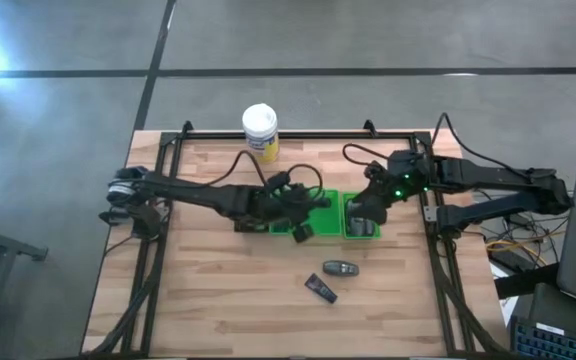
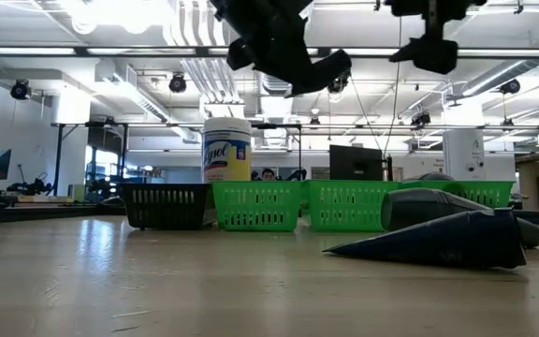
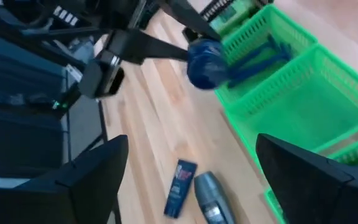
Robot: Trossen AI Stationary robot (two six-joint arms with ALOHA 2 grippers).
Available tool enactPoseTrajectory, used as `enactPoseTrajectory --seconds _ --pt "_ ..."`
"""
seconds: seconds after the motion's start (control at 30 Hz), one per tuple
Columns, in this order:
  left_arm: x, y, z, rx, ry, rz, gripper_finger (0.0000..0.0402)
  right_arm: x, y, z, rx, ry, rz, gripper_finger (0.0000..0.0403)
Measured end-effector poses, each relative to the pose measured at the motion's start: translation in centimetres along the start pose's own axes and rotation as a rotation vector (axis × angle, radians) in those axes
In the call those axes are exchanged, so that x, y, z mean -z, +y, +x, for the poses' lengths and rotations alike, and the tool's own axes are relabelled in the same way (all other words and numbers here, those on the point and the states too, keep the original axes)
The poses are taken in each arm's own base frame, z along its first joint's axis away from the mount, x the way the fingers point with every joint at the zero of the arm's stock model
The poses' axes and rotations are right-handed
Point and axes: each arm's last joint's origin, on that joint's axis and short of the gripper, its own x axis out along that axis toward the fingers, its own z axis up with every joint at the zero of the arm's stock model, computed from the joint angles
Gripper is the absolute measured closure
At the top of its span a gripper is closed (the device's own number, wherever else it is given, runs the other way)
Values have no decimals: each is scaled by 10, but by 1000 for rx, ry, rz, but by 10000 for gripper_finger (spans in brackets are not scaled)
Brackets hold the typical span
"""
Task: Pick & Place Travel size toiletries
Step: Put the shave cream into the middle green bin
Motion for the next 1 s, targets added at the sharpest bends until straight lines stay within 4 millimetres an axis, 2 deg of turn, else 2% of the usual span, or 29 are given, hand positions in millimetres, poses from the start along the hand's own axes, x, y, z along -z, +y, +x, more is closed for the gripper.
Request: enactPoseTrajectory --seconds 0.17,0.3,0.63,1.0 --pt "-7 2 4 12 -59 -7 298 -5 -4 21 40 14 10 45" --pt "-7 2 3 12 -59 -5 298 -12 1 24 1 -30 -4 46" --pt "-7 1 4 18 -65 -9 298 -18 -1 48 -11 5 21 67" --pt "-5 1 5 26 -56 -6 298 -21 1 49 -11 -1 32 95"
